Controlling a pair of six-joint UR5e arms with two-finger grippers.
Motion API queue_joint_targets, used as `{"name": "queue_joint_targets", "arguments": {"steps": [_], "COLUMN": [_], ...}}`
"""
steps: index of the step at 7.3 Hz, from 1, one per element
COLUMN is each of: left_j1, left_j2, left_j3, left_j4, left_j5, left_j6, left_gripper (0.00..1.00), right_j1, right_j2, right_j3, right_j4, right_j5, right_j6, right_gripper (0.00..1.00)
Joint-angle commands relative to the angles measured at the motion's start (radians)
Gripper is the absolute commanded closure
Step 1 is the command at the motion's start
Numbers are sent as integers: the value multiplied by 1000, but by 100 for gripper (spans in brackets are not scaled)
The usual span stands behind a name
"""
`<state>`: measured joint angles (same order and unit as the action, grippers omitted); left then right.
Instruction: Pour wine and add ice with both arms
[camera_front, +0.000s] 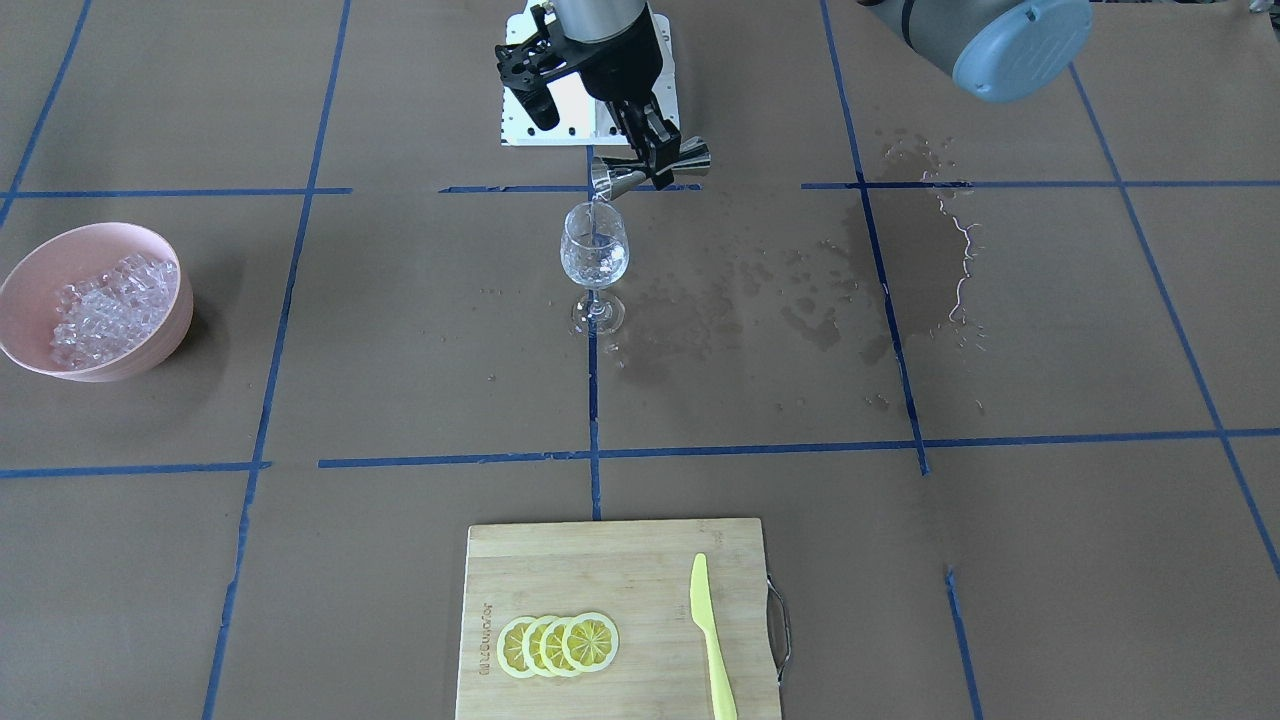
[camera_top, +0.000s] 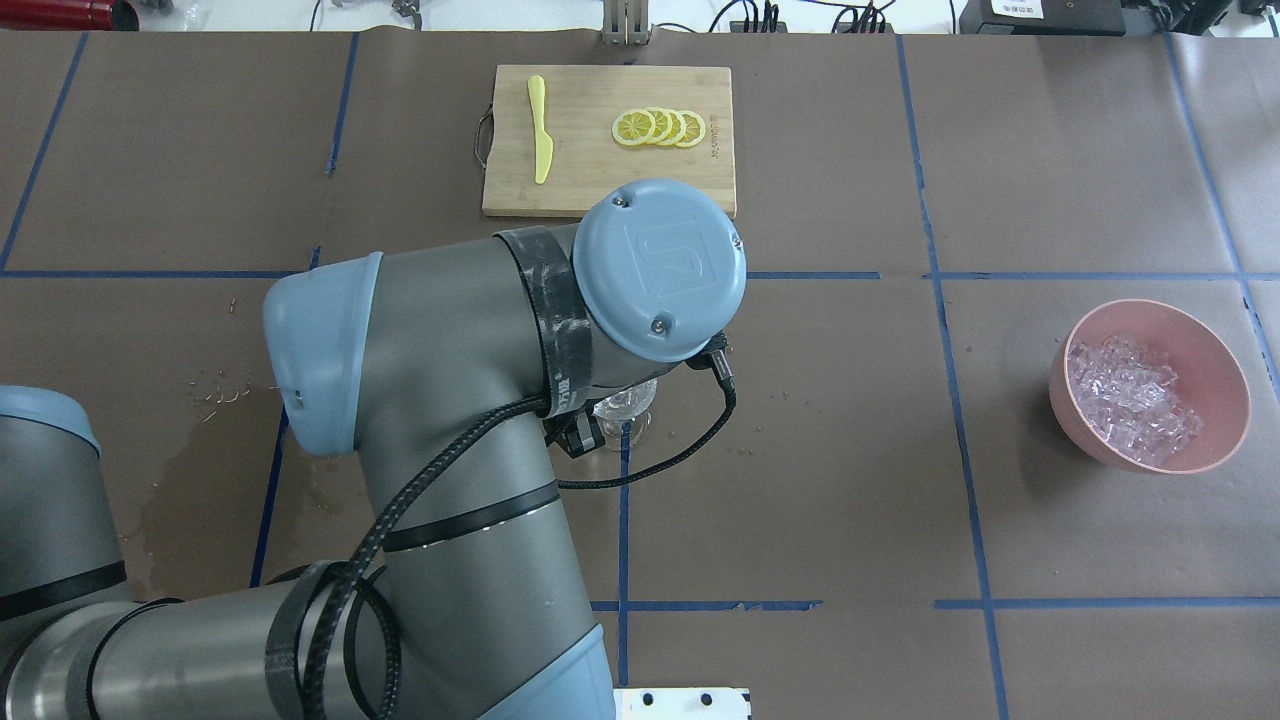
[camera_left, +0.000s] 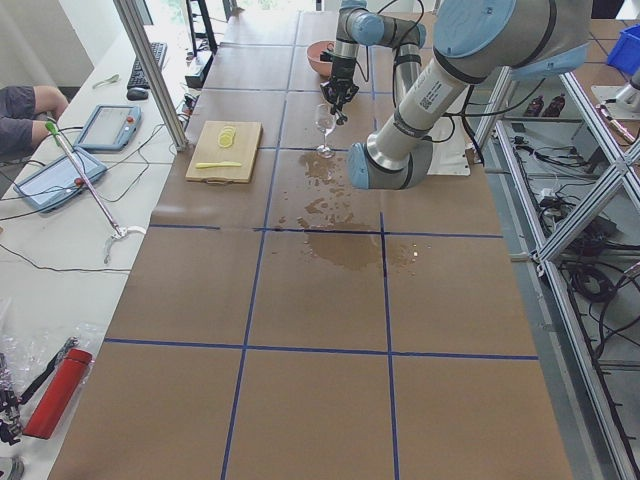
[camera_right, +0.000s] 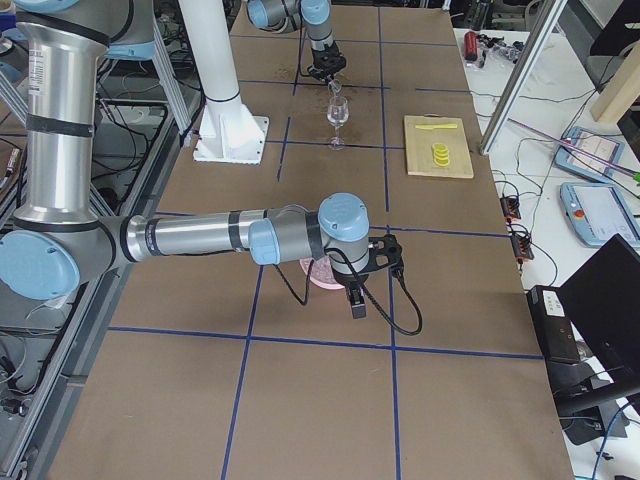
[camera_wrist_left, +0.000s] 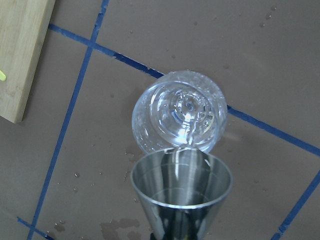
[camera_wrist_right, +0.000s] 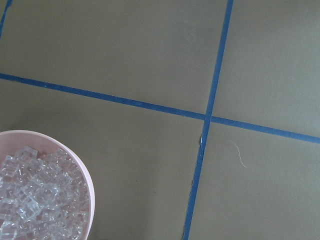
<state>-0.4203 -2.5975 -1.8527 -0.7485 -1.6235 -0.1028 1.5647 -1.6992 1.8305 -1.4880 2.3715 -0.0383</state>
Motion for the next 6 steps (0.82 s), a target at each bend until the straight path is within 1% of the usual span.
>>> {"name": "queue_joint_targets", "arguments": {"steps": [1, 3, 6], "left_j1": [0, 6, 6], "left_j2": [-27, -41, -42], "left_j3": [30, 58, 52], "left_j4": [49, 57, 55], "left_j5": [22, 31, 36], "left_j6": [0, 0, 0], "left_gripper": [100, 100, 100], "right_j1": [0, 0, 0], "right_j2": [1, 1, 1], "right_j3": [0, 0, 0], "right_j4": [0, 0, -2], "right_j5": [0, 0, 0], "right_j6": [0, 0, 0], "right_gripper": [0, 0, 0]}}
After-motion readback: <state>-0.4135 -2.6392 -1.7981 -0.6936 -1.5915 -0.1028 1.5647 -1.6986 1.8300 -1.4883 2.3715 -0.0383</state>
